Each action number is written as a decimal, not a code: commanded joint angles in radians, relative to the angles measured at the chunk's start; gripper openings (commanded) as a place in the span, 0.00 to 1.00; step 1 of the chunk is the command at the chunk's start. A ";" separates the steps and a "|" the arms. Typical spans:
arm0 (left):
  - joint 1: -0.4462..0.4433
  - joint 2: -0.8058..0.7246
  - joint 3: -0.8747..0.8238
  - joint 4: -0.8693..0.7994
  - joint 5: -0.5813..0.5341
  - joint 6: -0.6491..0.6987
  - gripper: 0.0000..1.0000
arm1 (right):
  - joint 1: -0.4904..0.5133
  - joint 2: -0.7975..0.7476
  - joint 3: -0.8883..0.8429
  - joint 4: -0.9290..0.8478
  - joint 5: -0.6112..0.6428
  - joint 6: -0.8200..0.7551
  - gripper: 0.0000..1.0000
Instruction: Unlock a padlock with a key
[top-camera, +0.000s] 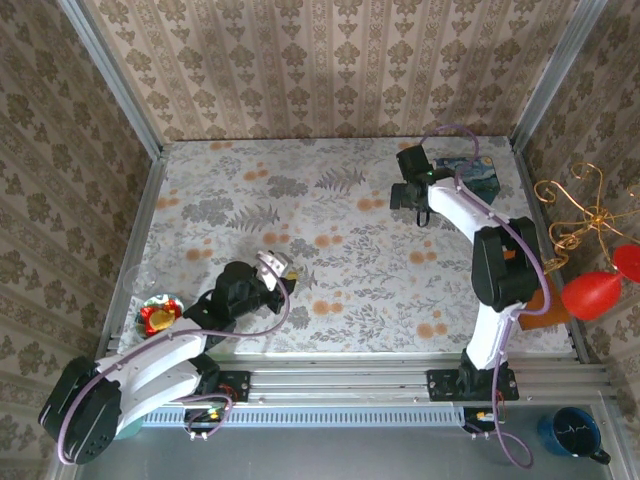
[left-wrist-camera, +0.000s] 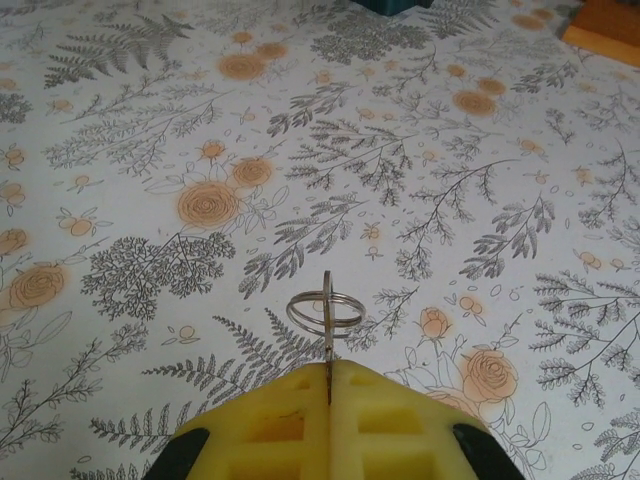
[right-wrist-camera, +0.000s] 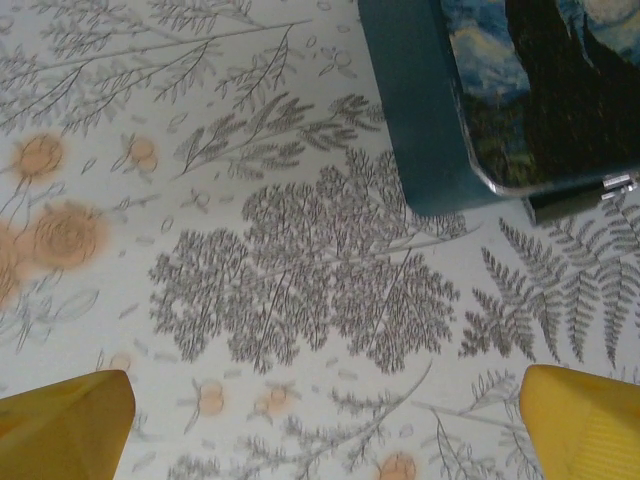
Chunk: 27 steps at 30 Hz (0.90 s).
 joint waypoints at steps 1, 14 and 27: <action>-0.002 -0.027 -0.016 0.021 0.020 0.009 0.00 | -0.031 0.051 0.082 -0.061 0.052 0.017 1.00; -0.002 -0.042 -0.033 0.044 0.027 0.005 0.00 | -0.110 0.085 0.132 0.016 0.068 -0.004 1.00; 0.000 -0.046 -0.039 0.048 0.018 0.006 0.00 | -0.152 0.290 0.402 -0.072 0.064 -0.094 1.00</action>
